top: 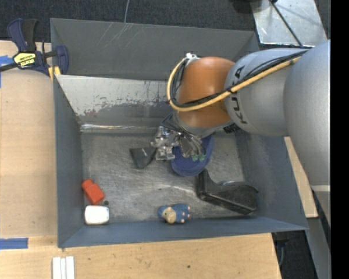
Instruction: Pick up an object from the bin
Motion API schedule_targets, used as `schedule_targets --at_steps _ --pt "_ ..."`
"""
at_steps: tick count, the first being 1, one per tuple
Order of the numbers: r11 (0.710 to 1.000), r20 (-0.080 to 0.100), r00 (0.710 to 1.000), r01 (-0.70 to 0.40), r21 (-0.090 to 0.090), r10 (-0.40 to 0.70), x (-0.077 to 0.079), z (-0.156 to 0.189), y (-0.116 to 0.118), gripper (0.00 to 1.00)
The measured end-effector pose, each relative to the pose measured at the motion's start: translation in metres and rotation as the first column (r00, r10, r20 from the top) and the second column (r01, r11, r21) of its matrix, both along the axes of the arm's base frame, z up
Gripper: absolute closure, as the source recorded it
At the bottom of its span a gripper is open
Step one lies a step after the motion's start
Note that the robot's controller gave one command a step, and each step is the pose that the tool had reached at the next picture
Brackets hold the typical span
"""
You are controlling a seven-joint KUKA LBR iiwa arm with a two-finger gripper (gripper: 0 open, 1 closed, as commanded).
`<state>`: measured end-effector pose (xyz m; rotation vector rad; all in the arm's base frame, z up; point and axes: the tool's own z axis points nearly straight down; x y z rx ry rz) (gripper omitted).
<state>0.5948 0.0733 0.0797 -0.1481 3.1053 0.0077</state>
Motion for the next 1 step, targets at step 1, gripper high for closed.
schedule_targets --at_steps 1 --pt "0.999 -0.020 0.999 -0.040 -0.006 0.040 -0.0141 0.1196 -0.0132 1.00"
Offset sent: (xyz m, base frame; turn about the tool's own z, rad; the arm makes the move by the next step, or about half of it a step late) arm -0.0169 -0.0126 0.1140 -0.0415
